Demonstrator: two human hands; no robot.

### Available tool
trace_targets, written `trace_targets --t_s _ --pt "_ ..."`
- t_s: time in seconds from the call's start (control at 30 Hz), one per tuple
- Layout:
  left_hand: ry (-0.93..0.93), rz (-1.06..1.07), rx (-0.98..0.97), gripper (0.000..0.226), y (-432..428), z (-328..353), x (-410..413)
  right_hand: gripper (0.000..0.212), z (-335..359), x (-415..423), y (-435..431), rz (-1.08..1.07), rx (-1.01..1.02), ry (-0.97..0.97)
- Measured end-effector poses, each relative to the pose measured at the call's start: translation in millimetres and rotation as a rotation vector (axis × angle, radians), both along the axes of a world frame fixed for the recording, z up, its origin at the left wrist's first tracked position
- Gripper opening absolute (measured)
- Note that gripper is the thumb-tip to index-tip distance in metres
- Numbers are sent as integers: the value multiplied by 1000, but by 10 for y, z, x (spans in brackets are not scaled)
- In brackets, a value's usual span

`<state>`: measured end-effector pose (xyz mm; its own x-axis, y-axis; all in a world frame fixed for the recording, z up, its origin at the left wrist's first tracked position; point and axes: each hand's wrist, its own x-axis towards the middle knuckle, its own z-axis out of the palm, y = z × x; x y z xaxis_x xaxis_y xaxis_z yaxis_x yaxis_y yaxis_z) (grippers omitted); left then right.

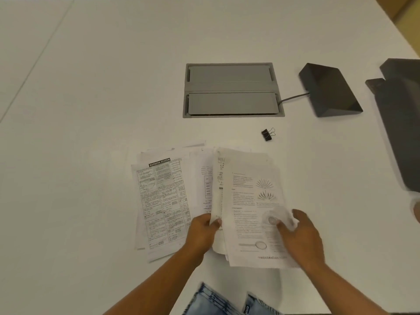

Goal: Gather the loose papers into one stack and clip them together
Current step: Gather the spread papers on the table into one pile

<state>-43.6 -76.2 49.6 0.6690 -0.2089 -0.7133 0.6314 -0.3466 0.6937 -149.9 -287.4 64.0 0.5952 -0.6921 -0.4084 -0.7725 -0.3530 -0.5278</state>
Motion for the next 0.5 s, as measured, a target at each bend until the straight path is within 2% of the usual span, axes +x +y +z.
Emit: trace_targets --t_s 0.07,0.13,0.2,0.27,0.3,0.37,0.43,0.5 --pt "21 40 -39 11 69 2 -25 74 17 21 -150 -117 213 49" --pt "19 64 -58 13 119 -1 -38 63 -10 22 -231 -152 381 39" --pt "8 43 -64 29 170 -39 -42 45 -31 -10 -244 -141 454 -1" --pt "25 13 -55 33 213 -35 -31 36 -53 -56 -232 -132 520 -66" --pt "37 4 -64 32 236 -40 -18 34 -68 -84 -220 -128 552 -90" --pt "61 9 -115 14 274 -35 25 34 -96 -134 -179 -125 620 -127" --pt "95 47 -197 19 286 -21 78 34 -122 -168 -124 -115 667 -142" --pt "97 93 -194 22 279 0 125 31 -139 -192 -84 -118 695 -153"
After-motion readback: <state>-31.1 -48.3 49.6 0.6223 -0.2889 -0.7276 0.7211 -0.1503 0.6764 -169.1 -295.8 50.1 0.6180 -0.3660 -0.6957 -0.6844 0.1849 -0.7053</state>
